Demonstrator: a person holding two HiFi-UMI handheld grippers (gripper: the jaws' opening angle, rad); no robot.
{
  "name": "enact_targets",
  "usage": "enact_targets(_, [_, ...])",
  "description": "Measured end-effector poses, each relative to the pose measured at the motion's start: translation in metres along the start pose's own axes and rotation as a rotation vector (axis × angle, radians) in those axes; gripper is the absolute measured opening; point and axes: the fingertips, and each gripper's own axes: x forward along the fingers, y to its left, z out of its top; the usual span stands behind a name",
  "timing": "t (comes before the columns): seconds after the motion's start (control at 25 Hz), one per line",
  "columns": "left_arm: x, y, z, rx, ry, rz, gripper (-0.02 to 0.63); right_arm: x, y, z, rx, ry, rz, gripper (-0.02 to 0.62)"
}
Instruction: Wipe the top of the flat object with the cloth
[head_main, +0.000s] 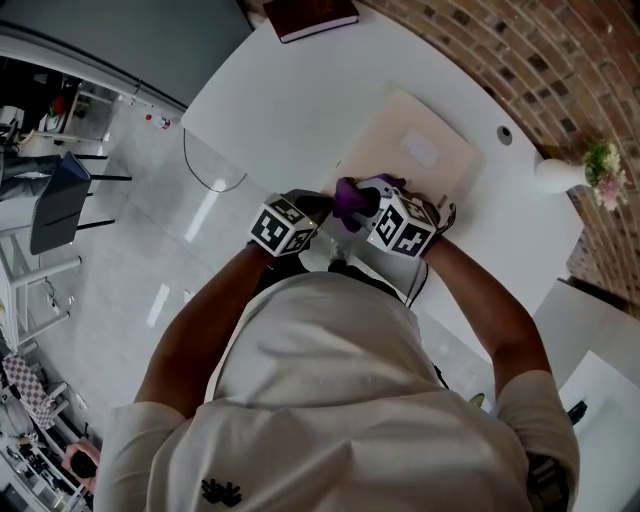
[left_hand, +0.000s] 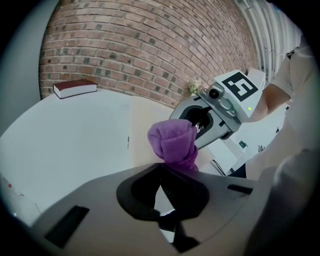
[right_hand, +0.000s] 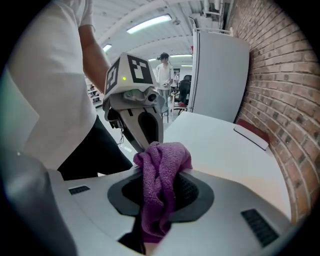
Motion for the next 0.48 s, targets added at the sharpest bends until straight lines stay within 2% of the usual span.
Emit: enact_targets(0.48, [0.0,0.0,0.0,0.009,0.011,-0.018,0.025,-0.024,-0.092,-0.026,0.033,0.018,-0.142,0.118])
